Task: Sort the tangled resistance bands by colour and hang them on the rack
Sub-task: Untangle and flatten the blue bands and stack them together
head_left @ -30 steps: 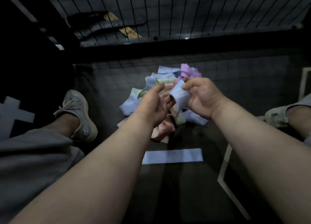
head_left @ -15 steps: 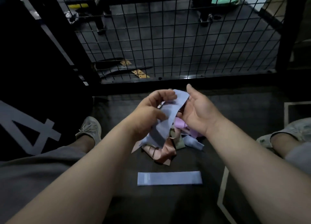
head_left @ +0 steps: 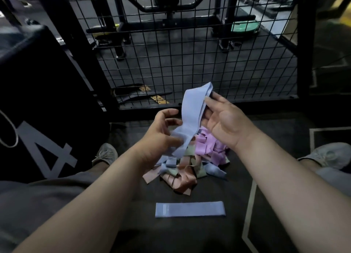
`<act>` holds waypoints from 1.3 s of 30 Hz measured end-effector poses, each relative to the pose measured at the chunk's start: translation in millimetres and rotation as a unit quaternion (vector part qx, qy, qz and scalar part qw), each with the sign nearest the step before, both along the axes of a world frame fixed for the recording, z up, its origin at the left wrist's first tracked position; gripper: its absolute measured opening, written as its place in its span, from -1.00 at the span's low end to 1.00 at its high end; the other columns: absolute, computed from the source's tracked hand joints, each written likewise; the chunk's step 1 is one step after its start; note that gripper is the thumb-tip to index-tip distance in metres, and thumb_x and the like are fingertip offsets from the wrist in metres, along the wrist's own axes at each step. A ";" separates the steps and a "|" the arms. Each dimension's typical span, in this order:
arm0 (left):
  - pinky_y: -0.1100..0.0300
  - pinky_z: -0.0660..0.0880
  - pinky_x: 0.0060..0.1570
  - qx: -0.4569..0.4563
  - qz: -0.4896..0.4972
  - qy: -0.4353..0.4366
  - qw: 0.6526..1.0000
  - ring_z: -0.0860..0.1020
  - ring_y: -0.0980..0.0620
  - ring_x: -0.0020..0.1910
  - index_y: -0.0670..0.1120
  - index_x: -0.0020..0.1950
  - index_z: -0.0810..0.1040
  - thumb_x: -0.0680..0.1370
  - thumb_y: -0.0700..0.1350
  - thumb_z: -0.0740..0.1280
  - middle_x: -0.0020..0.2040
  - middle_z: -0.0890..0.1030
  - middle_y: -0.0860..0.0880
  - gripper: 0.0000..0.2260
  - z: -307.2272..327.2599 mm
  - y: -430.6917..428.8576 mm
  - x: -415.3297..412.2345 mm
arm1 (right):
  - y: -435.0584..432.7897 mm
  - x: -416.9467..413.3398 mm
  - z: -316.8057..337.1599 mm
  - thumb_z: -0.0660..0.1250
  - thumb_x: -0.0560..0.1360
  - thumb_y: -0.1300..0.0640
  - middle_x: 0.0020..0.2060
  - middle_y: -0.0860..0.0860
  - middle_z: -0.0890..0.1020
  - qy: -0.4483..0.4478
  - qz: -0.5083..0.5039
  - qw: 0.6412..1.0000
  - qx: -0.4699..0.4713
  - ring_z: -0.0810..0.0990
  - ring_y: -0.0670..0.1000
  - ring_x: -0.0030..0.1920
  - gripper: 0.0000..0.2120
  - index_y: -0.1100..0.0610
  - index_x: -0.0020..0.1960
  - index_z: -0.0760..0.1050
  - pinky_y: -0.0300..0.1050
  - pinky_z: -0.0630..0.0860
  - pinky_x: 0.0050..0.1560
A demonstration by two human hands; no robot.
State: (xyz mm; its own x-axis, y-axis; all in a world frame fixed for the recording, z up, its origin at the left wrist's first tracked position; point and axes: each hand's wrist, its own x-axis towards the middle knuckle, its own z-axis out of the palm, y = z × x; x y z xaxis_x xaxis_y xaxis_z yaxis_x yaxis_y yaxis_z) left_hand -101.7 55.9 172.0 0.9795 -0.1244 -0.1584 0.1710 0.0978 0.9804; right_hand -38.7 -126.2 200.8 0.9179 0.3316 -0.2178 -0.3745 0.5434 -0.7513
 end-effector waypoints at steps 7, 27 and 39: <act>0.07 0.59 -0.02 0.045 -0.014 -0.033 0.998 0.57 -0.07 0.11 0.01 0.33 0.41 0.28 -0.40 0.47 0.20 0.49 -0.10 -0.32 13.6 -4.5 -2.9 | -5.4 1.5 27.2 0.26 0.64 0.14 -0.04 0.13 0.66 0.038 -0.037 0.998 -0.028 0.66 0.08 -0.04 -0.83 0.23 0.10 0.54 0.06 0.63 0.04; 0.21 0.54 -0.28 -0.012 0.129 -0.032 0.991 0.58 0.02 -0.34 -0.13 -0.13 0.57 0.54 -0.27 0.41 -0.28 0.62 -0.04 -0.91 35.2 36.6 -39.3 | -68.8 -10.1 34.2 0.30 0.63 0.08 0.11 0.05 0.68 0.030 -0.183 0.978 -0.093 0.71 0.00 0.05 -0.70 0.14 0.33 0.44 0.00 0.65 -0.12; 0.32 0.38 -0.56 0.189 0.249 0.142 0.939 0.51 0.05 -0.56 -0.21 -0.03 0.61 0.62 -0.19 0.35 -0.31 0.56 -0.17 -0.89 -54.3 40.3 -31.0 | -91.7 -53.7 -84.8 0.32 0.63 0.13 -0.23 0.13 0.56 0.068 -0.010 0.853 -0.517 0.56 -0.08 -0.44 -0.85 0.20 0.14 0.49 -0.32 0.47 -0.56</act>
State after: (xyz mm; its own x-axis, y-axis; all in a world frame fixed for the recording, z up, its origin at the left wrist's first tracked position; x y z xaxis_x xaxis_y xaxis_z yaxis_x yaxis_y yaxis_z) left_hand -132.6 96.1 117.7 0.8133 0.4555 -0.3621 0.4557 -0.1117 0.8831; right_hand -92.4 -217.9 116.0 0.8642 -0.1175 -0.4892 -0.4947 -0.3753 -0.7838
